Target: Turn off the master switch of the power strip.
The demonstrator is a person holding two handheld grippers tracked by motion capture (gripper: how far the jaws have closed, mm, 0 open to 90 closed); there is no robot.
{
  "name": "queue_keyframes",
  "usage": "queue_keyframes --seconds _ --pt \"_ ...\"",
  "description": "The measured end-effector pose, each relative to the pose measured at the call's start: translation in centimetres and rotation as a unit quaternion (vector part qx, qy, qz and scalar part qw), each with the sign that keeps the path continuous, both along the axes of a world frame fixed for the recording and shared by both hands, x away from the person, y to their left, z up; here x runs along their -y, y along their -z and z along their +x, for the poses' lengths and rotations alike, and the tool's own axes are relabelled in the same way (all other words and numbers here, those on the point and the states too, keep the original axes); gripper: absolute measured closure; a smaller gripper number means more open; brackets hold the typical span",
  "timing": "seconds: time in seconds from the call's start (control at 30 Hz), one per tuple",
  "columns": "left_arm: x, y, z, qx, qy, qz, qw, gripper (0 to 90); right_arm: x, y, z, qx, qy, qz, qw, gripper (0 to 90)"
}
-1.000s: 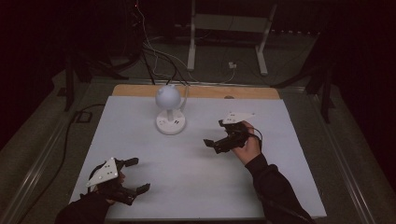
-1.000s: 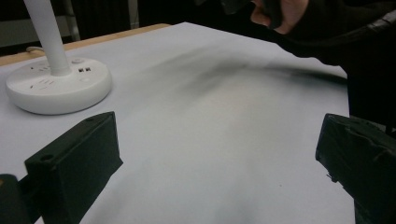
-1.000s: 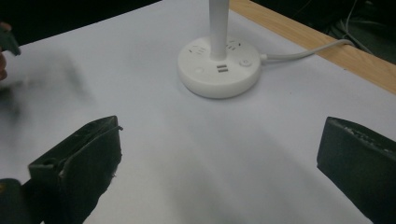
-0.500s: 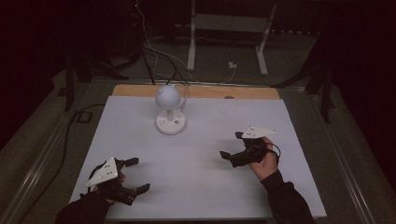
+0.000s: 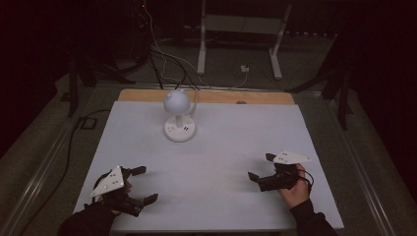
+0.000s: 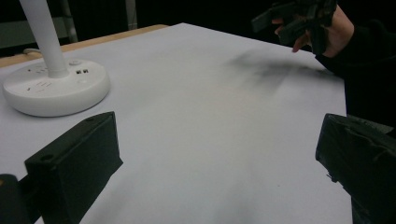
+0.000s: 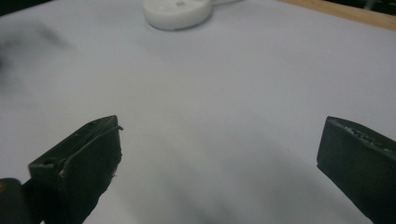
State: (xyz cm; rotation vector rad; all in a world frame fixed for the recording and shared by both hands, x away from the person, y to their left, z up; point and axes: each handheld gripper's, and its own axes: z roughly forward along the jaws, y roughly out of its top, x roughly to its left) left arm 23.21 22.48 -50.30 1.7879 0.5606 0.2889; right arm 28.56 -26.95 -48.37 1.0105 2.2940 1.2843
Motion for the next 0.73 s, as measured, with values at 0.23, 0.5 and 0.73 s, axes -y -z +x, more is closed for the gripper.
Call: queue_keyframes --seconds 0.23,0.5,0.73 --pt "0.0 0.0 0.0 0.000 0.002 -0.001 1.0000 0.4 1.0 1.2 -1.3 0.001 0.019 -0.022 0.9996 0.3" --pt "0.1 0.0 0.0 -0.001 0.005 0.002 1.0000 0.4 2.0 2.4 -2.2 -0.004 0.030 -0.034 0.9990 0.3" --pt "0.2 0.0 0.0 -0.001 0.005 0.003 1.0000 0.4 2.1 2.6 -2.2 0.000 0.031 -0.034 0.9989 0.3"
